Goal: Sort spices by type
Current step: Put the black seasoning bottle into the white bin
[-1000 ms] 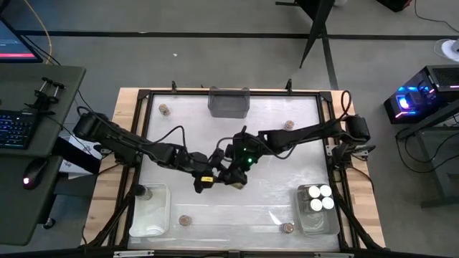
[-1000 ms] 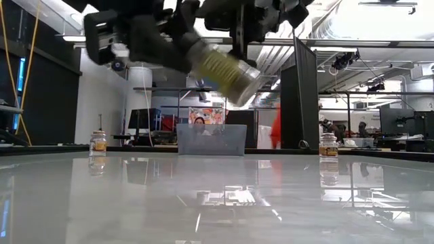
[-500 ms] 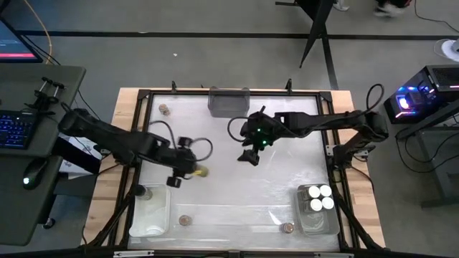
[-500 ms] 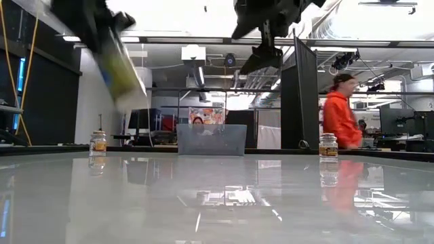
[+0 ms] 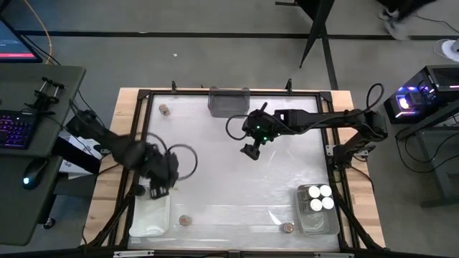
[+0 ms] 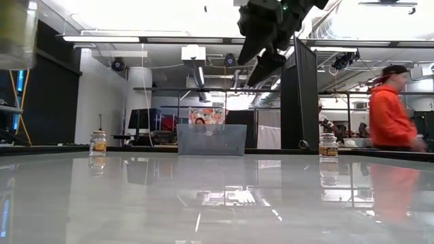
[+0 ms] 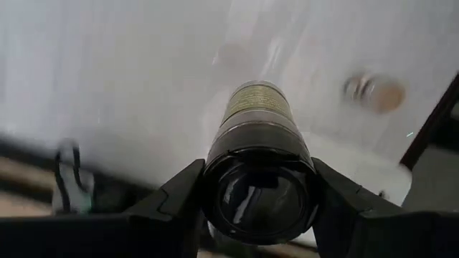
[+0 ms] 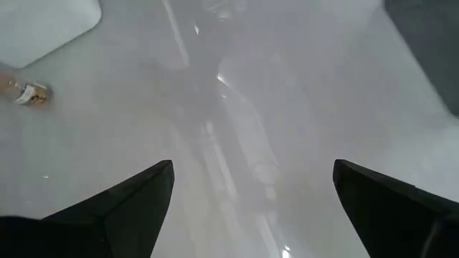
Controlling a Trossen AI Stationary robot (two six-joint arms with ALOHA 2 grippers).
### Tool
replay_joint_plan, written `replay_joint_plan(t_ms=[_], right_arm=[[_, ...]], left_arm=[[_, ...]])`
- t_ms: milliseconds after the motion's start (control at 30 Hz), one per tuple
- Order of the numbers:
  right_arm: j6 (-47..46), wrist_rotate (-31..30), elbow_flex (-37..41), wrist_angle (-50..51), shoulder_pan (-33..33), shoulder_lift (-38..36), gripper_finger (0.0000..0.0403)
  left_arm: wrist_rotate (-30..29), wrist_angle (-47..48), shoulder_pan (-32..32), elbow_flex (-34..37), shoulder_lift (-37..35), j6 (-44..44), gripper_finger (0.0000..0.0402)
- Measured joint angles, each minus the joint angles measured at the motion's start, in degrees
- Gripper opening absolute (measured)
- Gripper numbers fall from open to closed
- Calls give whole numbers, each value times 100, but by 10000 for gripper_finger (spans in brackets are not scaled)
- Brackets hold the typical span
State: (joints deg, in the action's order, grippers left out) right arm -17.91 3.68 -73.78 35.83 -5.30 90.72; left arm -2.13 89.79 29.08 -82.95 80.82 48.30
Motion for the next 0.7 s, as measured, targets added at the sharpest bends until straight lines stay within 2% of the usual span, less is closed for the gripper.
replay_joint_plan(t_ms=[333,533,700], right_arm=[[0,-116,0,82,4,1,378],[-149,-327,0,31,2,4,378],[-309,-327,0,-6,4,4,378]], left_arm=[[19,-17,1317,175,41,1862,166],[354,-399,1523,1087,51,1917,166],[312,-944,1515,1666,46,1732,166]])
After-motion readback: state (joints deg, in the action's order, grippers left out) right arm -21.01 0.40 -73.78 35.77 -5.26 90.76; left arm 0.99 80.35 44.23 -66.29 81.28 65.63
